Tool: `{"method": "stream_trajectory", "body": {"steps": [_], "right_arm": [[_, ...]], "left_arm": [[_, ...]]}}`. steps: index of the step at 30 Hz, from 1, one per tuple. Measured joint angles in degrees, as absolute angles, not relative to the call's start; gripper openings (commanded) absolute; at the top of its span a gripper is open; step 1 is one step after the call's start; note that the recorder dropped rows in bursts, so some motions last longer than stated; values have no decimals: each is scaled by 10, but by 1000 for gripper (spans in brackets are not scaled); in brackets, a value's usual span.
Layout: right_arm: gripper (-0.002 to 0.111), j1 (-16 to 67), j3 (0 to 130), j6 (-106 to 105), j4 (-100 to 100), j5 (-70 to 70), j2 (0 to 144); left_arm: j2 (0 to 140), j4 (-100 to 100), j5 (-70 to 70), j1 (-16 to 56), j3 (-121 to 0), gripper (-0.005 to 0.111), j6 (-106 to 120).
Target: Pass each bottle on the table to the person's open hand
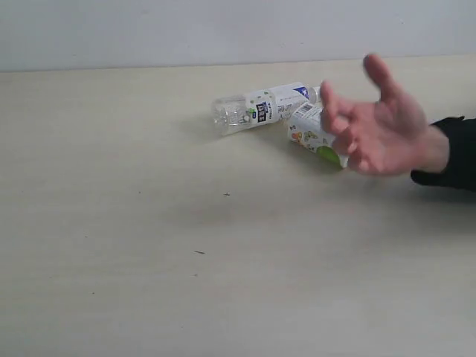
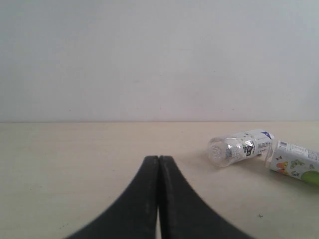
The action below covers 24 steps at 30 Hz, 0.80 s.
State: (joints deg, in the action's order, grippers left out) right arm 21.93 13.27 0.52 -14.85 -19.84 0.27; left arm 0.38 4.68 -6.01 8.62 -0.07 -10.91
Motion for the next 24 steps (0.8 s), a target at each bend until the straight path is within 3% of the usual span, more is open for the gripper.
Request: {"method": "stream_trajectory", "body": {"steps": [9, 24], "right_arm": [[0, 219, 133, 4, -148, -50, 3], [0, 219, 133, 0, -148, -119, 3]], "left_arm": [[4, 47, -60, 86, -1, 1, -109], [4, 54, -60, 86, -1, 1, -99]]}}
